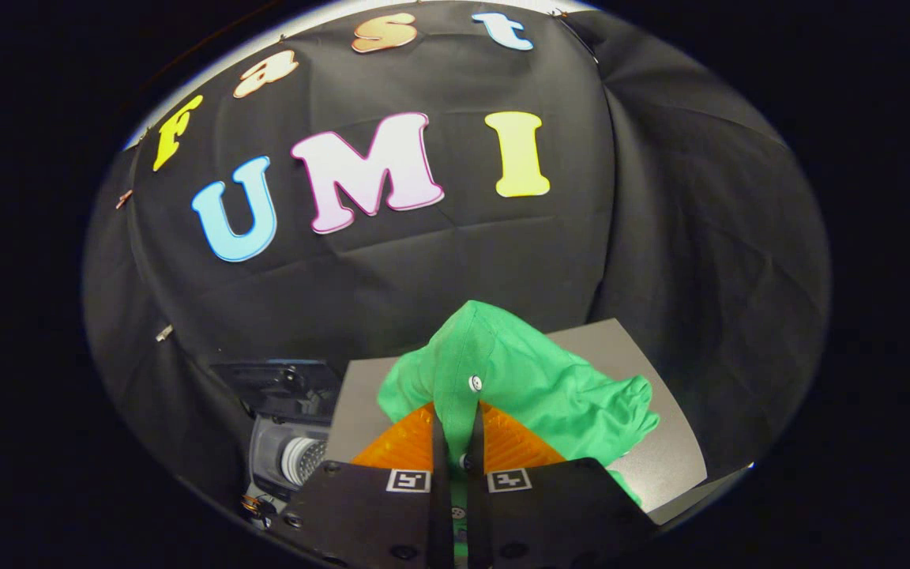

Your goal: Put the clothes into the washing machine and then close the washing machine lid.

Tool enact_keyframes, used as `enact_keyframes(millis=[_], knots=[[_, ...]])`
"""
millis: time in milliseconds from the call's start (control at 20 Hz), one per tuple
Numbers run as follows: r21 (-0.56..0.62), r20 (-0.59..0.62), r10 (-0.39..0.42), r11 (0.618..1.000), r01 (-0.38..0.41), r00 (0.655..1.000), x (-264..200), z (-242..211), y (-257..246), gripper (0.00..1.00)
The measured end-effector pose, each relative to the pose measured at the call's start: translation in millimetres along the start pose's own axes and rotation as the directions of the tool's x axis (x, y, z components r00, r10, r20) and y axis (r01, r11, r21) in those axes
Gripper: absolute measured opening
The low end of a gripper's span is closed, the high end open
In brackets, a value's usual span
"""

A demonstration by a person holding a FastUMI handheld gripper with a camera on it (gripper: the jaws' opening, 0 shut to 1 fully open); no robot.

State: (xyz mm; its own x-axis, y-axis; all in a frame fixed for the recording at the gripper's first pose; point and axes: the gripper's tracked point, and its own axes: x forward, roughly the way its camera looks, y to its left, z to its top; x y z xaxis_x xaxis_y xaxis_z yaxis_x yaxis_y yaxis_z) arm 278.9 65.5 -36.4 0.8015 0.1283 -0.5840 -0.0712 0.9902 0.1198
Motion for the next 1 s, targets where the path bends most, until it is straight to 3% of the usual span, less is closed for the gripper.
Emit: enact_keyframes(millis=[450, 1000], knots=[[-0.026, 0.028, 0.192, 0.981, -0.192, 0.981, -33.7, 3.4, 132.7, 0.11], [-0.080, -0.054, 0.351, 0.932, -0.355, 0.935, -24.2, -58.8, 302.9, 0.11]])
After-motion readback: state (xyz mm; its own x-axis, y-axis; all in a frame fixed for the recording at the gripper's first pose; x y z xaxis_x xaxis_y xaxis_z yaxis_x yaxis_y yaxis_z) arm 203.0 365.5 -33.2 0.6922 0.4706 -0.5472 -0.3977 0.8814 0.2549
